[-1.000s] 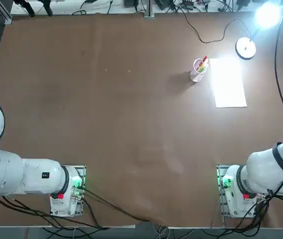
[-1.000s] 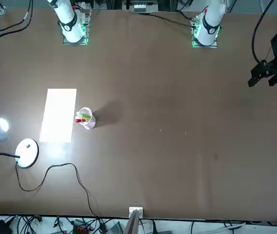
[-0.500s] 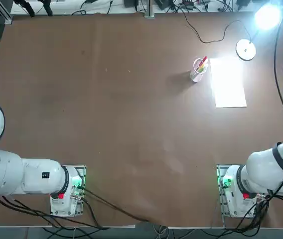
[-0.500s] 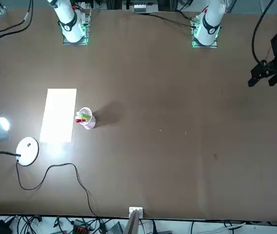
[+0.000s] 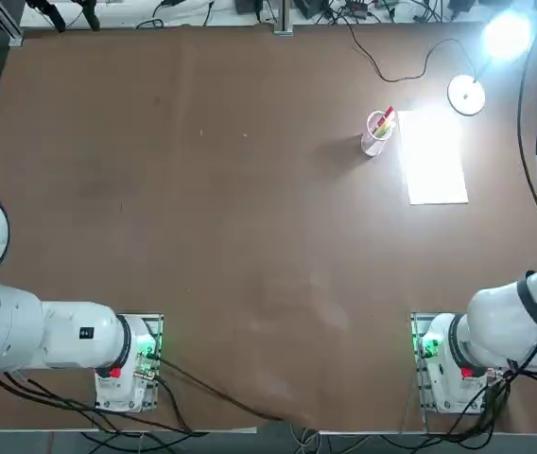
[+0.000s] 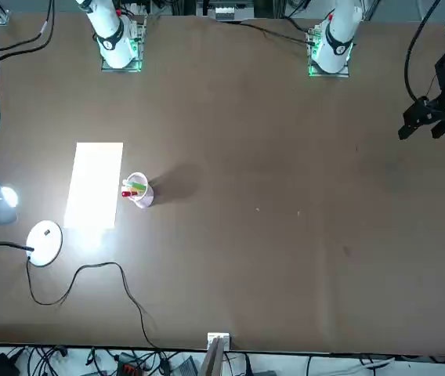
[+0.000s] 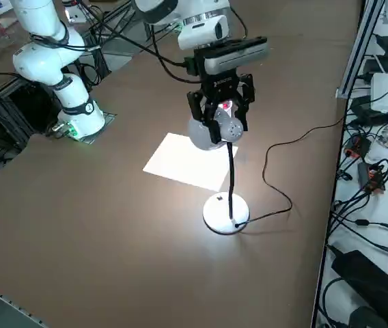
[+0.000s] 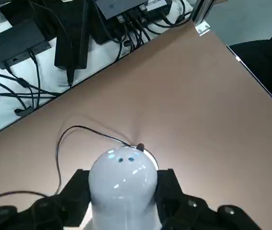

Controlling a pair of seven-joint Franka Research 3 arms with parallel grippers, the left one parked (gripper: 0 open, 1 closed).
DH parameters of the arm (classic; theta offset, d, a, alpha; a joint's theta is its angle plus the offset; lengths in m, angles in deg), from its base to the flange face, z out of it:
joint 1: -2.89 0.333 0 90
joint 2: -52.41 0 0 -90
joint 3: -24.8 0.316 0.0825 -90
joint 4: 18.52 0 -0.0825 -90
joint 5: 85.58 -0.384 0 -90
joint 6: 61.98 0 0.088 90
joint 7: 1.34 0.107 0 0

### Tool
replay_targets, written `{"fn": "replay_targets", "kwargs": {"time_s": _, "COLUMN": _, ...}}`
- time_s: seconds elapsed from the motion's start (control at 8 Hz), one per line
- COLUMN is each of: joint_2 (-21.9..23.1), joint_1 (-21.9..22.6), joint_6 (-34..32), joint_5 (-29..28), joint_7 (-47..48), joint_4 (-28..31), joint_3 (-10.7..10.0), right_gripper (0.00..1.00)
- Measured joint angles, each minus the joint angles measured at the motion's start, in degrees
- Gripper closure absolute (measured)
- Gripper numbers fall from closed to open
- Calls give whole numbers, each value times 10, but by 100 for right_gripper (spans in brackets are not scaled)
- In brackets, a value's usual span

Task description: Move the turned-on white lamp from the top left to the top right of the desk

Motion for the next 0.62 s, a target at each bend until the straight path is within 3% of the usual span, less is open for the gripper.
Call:
{"fn": "replay_targets", "kwargs": {"time_s": 0.25, "joint_2": 6, "joint_1": 1, "joint_6": -16, "joint_5": 0, "joint_7": 0, "joint_4": 6, "joint_3": 2, "right_gripper": 27}}
{"fn": "replay_targets", "kwargs": {"time_s": 0.5, "joint_2": 8, "joint_1": 1, "joint_6": -27, "joint_5": 1, "joint_7": 0, "joint_4": 11, "joint_3": 3, "right_gripper": 21}}
{"fn": "replay_targets", "kwargs": {"time_s": 0.62, "joint_2": 8, "joint_1": 1, "joint_6": -27, "joint_5": 1, "joint_7": 0, "joint_4": 12, "joint_3": 3, "right_gripper": 12}}
